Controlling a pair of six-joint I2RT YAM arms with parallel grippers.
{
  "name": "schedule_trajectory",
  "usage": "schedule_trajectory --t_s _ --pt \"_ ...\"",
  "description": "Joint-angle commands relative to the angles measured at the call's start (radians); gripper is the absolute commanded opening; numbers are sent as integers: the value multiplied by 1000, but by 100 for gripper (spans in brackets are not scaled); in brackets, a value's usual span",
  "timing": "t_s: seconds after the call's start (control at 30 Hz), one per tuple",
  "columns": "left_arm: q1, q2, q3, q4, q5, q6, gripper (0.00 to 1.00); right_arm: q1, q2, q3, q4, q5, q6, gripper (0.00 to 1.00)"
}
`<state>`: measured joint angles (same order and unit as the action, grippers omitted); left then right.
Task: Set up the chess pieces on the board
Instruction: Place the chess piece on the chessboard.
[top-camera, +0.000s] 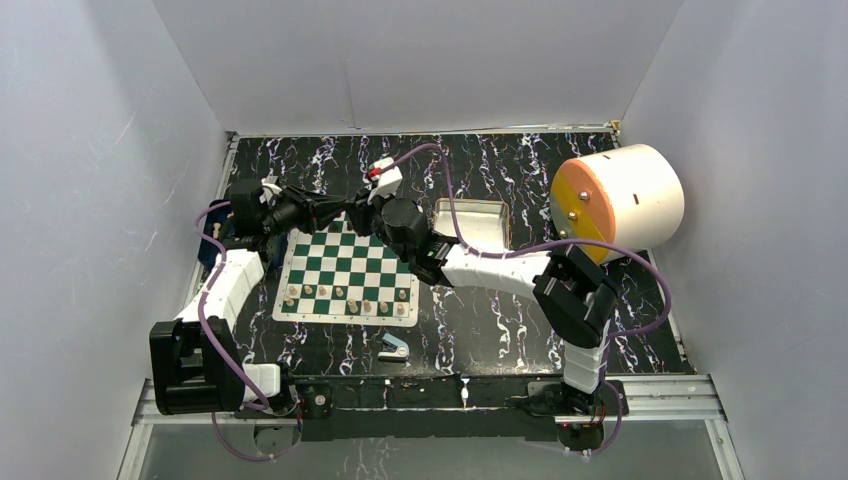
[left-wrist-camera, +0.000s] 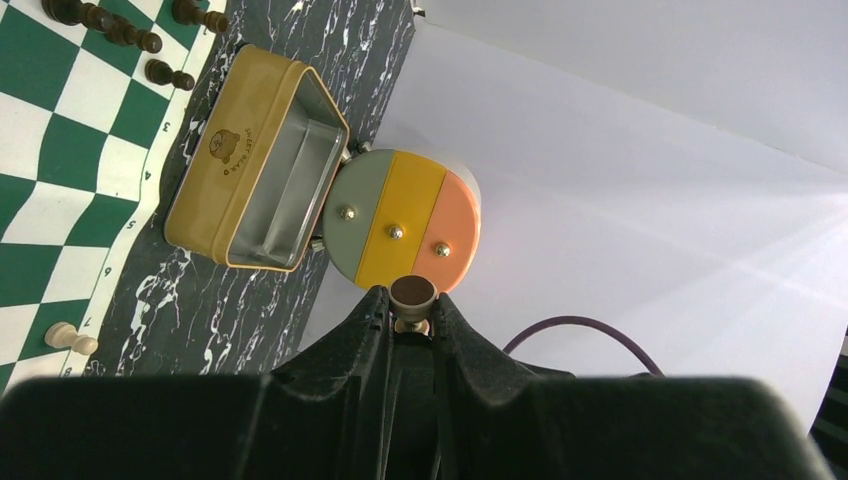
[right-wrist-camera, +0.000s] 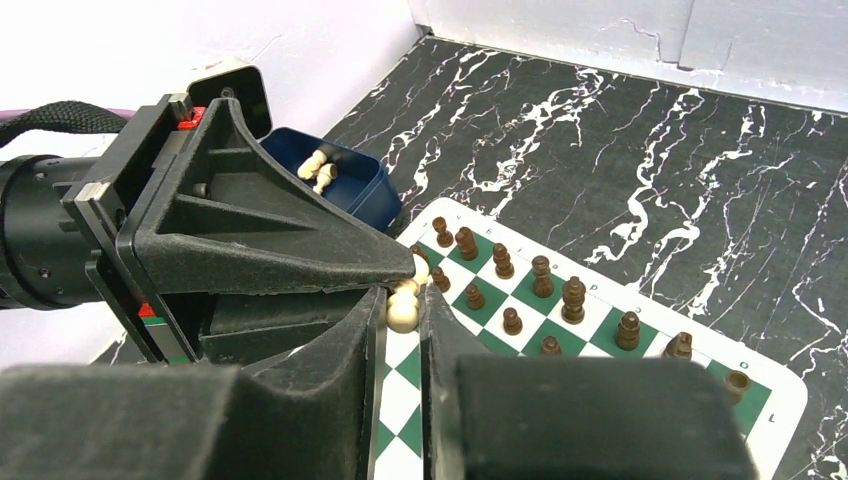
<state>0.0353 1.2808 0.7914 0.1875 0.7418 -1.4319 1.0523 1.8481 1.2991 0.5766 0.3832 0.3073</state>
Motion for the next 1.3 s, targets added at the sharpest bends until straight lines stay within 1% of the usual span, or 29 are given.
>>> schedule_trajectory --t_s 0.0,0.07,0.17,0.23,0.33,0.43,0.57,0.67,0.73,0.77,0.8,0.87,0.93,1.07,1.17,1.23,1.27 --pt "-8 -46 -12 1 57 1 5 -7 -23 34 80 32 -17 17" --pt "-9 -48 -18 3 57 -1 6 -6 -21 42 67 31 -17 8" --pt "-8 -55 -21 6 58 1 13 -6 -28 51 34 27 0 0" --pt "-9 -59 -23 2 56 8 19 -7 -34 55 1 25 20 0" --pt "-8 -63 -21 -13 48 22 37 -6 -48 56 -50 17 28 0" --pt "-8 -59 11 -78 31 76 49 -7 -74 53 -119 11 42 0" --pt "-7 -55 79 -192 -12 190 57 -7 -138 37 -264 -9 68 0" --pt "-7 -60 124 -290 -90 298 62 -7 -183 33 -396 -22 93 0" --pt "-5 -50 164 -345 -150 395 65 -7 -207 44 -504 -44 118 0" --pt "-3 -38 190 -386 -180 460 78 -7 -214 52 -558 -59 134 0" --pt "-4 -22 229 -435 -215 560 89 -7 -217 69 -652 -69 152 0" --pt "-4 14 321 -548 -308 702 91 -7 -213 97 -765 -105 185 0" --pt "-2 41 382 -627 -402 806 91 -7 -199 131 -871 -141 208 0" --pt "0 45 418 -648 -537 966 91 -5 -145 225 -1051 -192 239 0" --pt "0 -3 396 -625 -625 1094 92 -5 -77 309 -1173 -231 245 0" --pt "-3 -37 381 -631 -712 1125 92 -2 -24 364 -1240 -258 246 0" --pt "-2 -52 367 -631 -726 1126 92 -2 2 388 -1271 -269 247 0"
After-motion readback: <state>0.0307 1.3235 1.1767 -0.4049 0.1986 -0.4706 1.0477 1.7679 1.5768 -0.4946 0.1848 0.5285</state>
